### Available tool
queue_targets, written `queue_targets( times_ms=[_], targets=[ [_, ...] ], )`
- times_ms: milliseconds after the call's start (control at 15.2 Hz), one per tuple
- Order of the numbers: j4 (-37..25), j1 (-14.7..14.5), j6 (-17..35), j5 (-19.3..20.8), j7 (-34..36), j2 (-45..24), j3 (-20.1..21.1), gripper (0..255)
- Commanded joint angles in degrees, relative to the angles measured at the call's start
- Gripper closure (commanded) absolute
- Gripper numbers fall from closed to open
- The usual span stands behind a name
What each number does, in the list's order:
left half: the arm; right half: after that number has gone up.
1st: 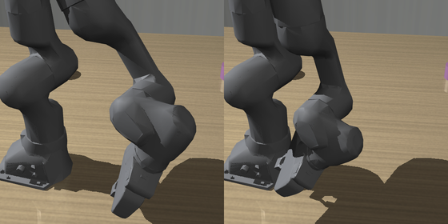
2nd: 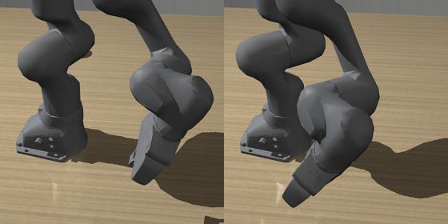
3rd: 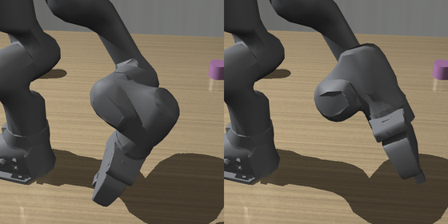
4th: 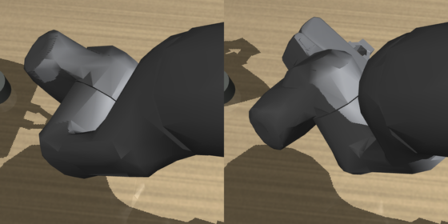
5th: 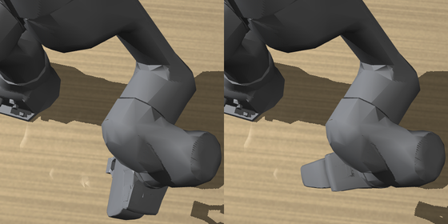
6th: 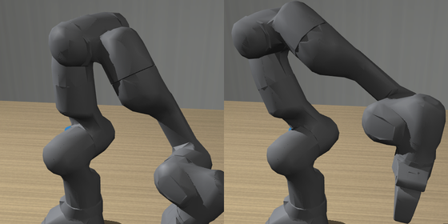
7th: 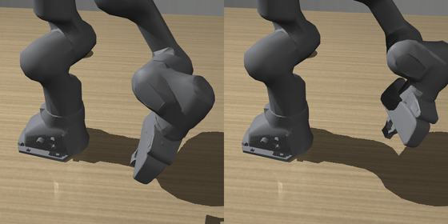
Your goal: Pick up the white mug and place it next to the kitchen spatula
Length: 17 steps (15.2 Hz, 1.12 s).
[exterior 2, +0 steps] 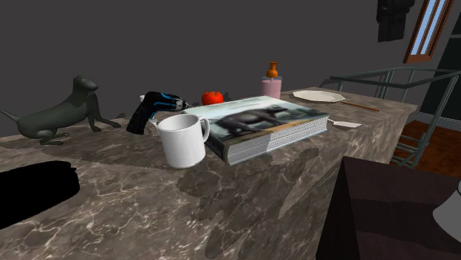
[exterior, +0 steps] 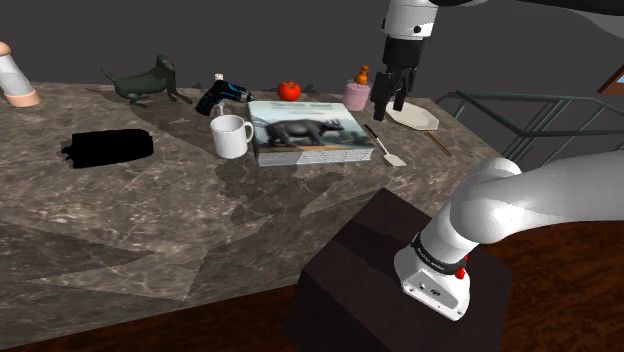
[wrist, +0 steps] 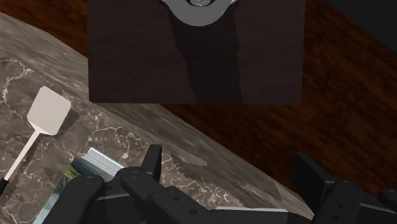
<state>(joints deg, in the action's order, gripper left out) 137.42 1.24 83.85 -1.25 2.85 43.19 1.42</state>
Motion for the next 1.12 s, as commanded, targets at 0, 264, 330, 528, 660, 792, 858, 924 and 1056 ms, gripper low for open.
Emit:
queue_targets(
  times_ms=[0, 264, 330, 528, 660, 792, 858, 924, 1056],
  targets=[
    [0.0, 0.0, 0.0, 0.0, 0.0, 0.0, 0.0, 0],
    [-2.1, -0.7, 5.7, -1.4, 3.1, -7.4, 2.8, 0],
    [-2.9, -0.9, 7.1, -1.7, 3.9, -9.4, 3.5, 0],
    [-5.5, -1.3, 10.8, -2.1, 6.2, -15.4, 5.5, 0],
    [-7.6, -1.5, 13.0, -2.1, 7.8, -19.5, 6.7, 0],
    [-10.0, -1.6, 14.9, -1.9, 9.4, -23.7, 7.9, 0],
    [-11.4, -1.7, 15.8, -1.7, 10.2, -25.8, 8.5, 0],
    [-12.8, -1.8, 16.6, -1.4, 11.1, -28.0, 9.0, 0],
    [-15.8, -2.0, 18.0, -0.7, 12.8, -32.3, 10.0, 0]
  ],
)
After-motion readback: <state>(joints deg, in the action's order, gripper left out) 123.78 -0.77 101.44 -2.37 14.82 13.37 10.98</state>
